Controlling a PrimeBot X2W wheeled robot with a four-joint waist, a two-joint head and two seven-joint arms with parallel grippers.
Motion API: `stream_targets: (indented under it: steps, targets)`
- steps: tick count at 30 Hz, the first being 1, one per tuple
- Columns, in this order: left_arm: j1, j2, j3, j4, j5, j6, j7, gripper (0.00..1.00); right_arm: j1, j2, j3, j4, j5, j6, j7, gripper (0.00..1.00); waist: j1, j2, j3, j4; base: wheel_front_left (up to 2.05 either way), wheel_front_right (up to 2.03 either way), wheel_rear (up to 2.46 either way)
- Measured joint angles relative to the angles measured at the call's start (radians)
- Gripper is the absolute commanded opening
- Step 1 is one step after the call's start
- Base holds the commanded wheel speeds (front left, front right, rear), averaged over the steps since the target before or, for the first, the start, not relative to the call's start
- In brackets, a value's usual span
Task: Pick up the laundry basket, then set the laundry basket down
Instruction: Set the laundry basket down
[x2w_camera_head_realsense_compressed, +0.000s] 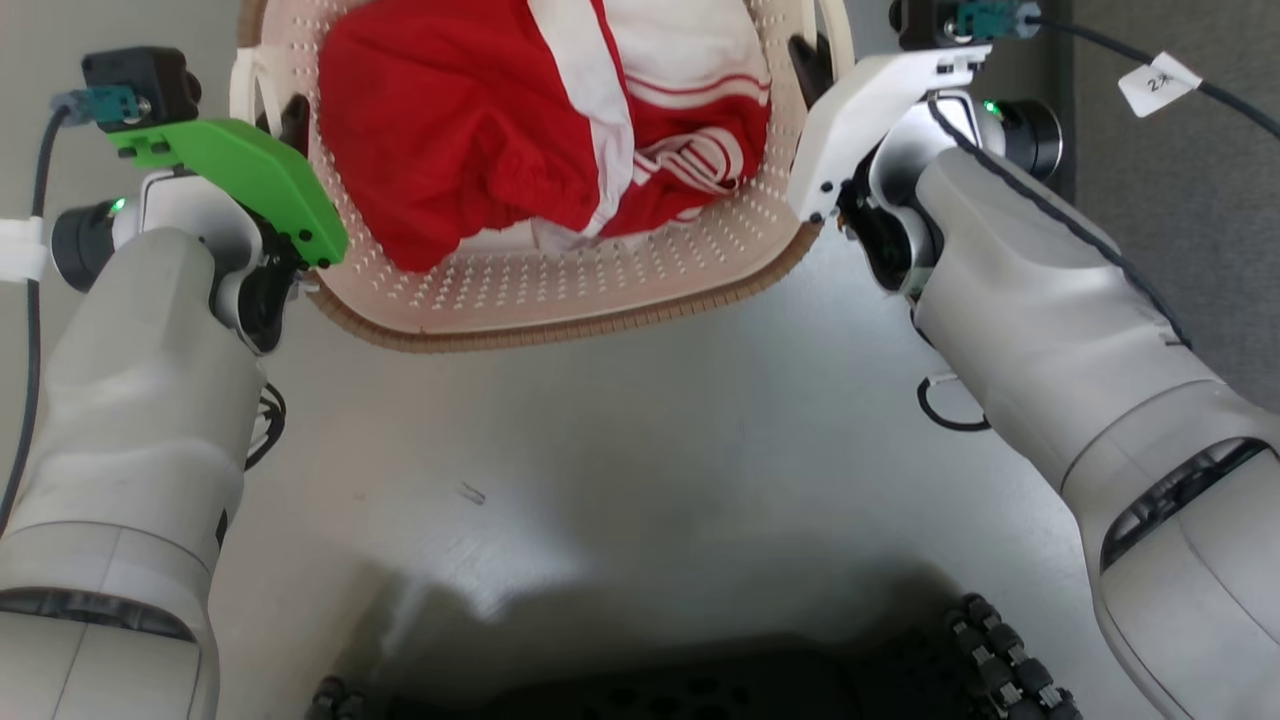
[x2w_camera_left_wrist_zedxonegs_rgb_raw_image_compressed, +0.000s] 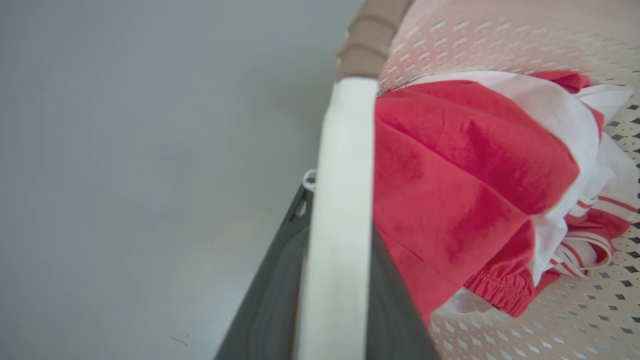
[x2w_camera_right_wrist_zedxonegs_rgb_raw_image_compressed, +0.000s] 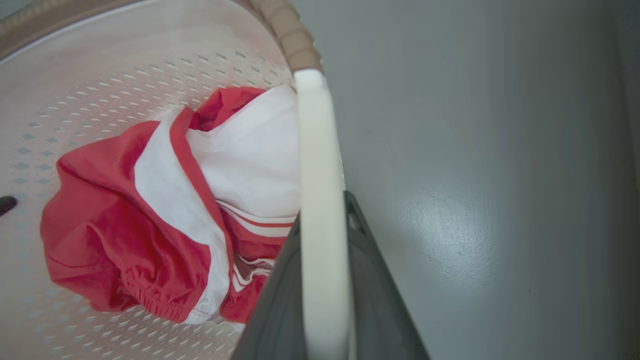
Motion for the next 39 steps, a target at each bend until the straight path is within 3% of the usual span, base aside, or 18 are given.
stream_targets:
  steps: [16, 39]
  targets:
    - [-0.063, 0.001, -0.001, 0.01, 0.008, -0.011, -0.05, 0.0, -0.06, 0.002, -0.005, 0.021, -0.004, -0.001, -0.039, 0.0, -0.0001, 0.0, 0.109, 0.005, 0.0, 0.0, 0.0]
    - [-0.092, -0.01, -0.017, 0.06, 0.025, -0.024, -0.066, 0.0, -0.069, 0.008, -0.002, 0.046, -0.005, -0.001, -0.046, 0.0, -0.0002, 0.0, 0.147, 0.011, 0.0, 0.0, 0.0]
